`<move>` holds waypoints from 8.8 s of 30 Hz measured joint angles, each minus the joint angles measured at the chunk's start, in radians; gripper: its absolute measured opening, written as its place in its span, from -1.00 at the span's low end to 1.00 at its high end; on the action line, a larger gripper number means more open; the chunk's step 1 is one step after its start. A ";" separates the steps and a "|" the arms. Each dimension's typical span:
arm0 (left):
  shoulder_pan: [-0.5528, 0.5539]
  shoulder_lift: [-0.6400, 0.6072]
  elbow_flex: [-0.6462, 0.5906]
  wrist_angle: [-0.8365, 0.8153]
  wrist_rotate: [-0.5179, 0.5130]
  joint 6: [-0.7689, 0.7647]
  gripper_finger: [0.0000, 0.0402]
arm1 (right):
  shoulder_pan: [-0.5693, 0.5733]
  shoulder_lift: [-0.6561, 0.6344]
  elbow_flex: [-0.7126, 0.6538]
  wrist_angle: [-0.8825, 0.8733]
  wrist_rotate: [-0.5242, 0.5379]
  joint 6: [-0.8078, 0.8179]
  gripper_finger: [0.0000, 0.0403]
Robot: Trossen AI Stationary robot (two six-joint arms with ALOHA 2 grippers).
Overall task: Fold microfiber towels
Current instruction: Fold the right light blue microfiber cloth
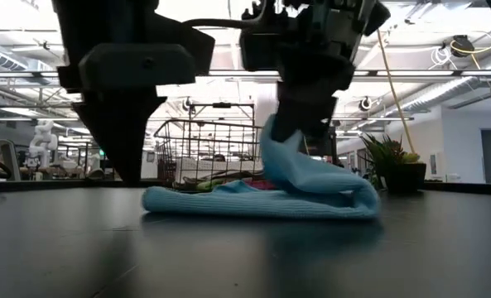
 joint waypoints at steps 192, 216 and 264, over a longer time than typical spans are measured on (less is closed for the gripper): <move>0.402 -0.126 -0.155 0.387 0.261 0.327 -0.28 | 0.082 -0.588 -0.469 -0.091 0.471 0.359 -0.27; 0.414 -0.129 -0.225 0.555 0.306 0.324 -0.28 | 0.081 -0.588 -0.469 -0.152 0.487 0.359 -0.27; 0.400 -0.200 -0.215 0.420 0.202 0.324 -0.91 | -0.168 -0.356 -0.468 0.050 0.183 -0.030 -0.25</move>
